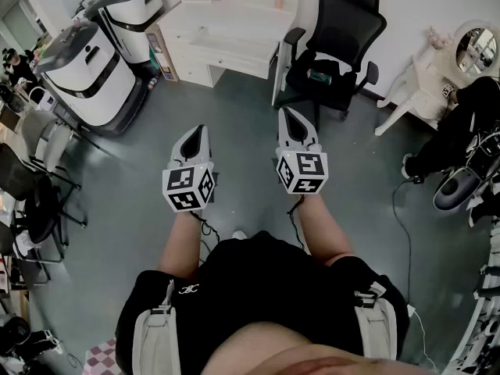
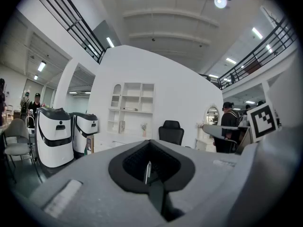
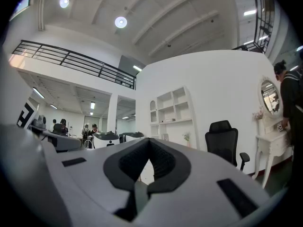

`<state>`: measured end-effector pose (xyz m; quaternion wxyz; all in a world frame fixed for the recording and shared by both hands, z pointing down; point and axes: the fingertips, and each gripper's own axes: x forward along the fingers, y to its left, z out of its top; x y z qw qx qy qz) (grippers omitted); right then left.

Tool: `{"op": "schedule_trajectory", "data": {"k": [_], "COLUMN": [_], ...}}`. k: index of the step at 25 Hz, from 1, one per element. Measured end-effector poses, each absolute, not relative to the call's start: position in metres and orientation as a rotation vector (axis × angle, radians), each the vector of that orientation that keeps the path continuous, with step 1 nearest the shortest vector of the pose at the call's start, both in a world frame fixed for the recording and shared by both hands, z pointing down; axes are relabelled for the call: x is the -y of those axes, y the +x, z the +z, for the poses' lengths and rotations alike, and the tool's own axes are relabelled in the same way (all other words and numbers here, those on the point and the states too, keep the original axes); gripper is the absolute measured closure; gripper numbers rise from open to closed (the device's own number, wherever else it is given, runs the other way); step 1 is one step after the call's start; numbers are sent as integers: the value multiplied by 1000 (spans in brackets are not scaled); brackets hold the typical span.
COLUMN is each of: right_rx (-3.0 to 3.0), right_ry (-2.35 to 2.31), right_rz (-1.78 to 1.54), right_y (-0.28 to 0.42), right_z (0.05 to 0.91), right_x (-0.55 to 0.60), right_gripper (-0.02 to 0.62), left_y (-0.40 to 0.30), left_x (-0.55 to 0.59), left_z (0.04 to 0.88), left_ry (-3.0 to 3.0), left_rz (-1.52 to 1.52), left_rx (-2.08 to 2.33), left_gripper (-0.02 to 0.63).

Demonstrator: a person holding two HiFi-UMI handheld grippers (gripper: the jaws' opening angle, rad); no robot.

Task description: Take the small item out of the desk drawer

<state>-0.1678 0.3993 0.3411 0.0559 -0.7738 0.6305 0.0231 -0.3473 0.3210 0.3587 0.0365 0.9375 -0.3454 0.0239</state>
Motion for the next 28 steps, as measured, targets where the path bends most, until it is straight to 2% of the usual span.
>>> {"op": "schedule_trajectory", "data": {"k": [21,28], "right_rx": [-1896,-1888], "right_ry": [-2371,-2389], "right_rz": [68,59], "right_y": [-210,-204], "right_z": [351,353], "right_x": [-329,-312], "right_gripper": [598,598], "left_y": [-375,-380], "left_x": [-252,-240], "left_z": [369,376], "left_ry": [2903,2889], "left_rz": [61,72], "left_rx": [978,975], "left_gripper": [591,592]}}
